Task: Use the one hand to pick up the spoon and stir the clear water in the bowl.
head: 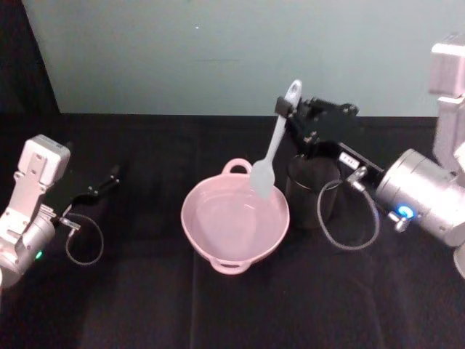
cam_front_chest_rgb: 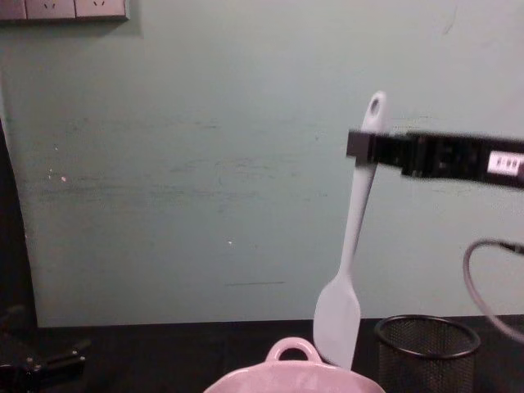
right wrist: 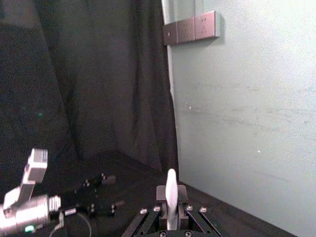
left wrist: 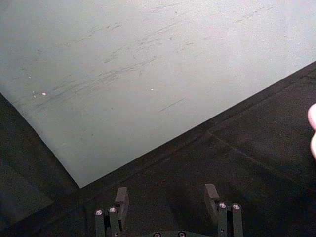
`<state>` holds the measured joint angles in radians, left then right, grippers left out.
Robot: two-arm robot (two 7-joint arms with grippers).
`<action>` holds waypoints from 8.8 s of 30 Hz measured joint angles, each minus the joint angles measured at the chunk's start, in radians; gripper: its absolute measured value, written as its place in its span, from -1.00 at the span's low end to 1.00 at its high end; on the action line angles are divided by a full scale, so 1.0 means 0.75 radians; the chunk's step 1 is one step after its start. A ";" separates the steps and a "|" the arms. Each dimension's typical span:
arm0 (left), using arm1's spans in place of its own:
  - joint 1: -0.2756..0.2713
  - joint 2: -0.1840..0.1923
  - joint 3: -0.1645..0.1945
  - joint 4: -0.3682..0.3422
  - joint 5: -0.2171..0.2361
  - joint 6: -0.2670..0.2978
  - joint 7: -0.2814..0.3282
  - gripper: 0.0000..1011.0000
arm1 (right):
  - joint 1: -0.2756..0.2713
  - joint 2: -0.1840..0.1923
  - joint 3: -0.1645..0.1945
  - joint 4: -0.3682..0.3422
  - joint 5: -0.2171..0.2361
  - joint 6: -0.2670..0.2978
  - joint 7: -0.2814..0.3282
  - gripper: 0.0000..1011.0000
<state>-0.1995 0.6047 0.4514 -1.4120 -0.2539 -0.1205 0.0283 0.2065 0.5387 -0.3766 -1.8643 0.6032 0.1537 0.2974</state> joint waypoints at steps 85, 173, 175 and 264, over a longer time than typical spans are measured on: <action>0.000 0.000 0.000 0.000 0.000 0.000 0.000 1.00 | 0.076 -0.160 -0.093 0.391 -0.252 -0.203 0.309 -0.75; 0.000 0.000 0.000 0.000 0.000 0.000 0.000 1.00 | 0.145 -0.298 -0.111 0.552 -0.403 -0.373 0.186 -0.75; 0.000 0.000 0.000 0.000 0.000 0.000 0.000 1.00 | 0.133 -0.282 -0.099 0.525 -0.403 -0.351 0.188 -0.75; 0.000 0.000 0.000 0.000 0.000 0.000 0.000 1.00 | 0.125 -0.304 -0.131 0.497 -0.311 -0.263 0.185 -0.75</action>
<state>-0.1995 0.6047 0.4514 -1.4120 -0.2539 -0.1205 0.0283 0.2998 0.3108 -0.4745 -1.4915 0.3699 -0.0435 0.4360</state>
